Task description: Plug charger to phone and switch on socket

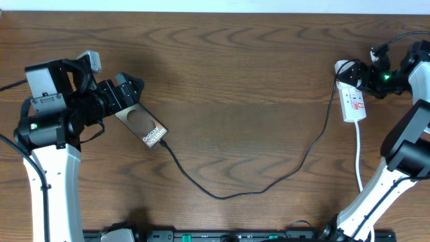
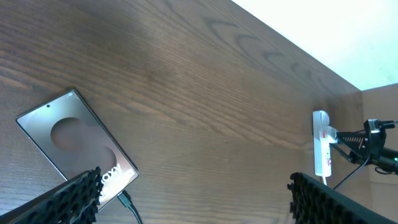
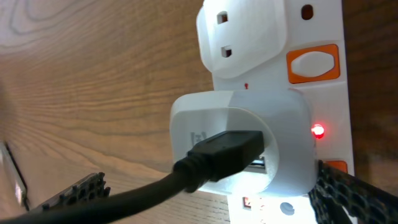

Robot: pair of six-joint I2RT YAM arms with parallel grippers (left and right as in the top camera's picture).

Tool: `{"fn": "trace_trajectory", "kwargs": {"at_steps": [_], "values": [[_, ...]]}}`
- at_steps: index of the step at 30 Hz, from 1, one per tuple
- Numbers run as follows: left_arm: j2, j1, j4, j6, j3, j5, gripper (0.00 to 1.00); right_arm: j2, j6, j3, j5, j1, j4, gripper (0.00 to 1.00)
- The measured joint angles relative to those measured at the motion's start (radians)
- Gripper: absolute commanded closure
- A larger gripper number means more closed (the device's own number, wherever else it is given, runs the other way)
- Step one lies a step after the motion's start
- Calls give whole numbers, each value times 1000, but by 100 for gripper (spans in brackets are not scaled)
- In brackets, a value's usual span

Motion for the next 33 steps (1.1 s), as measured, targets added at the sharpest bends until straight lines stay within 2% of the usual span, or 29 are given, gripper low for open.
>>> {"fn": "trace_trajectory", "kwargs": {"at_steps": [14, 24, 33], "values": [[0, 0, 1, 0, 0, 0, 5, 10, 19, 23, 6, 0, -21, 1], [0, 0, -1, 0, 0, 0, 5, 69, 40, 191, 106, 20, -247, 1], [0, 0, -2, 0, 0, 0, 5, 74, 51, 378, 180, 19, -359, 1]]}}
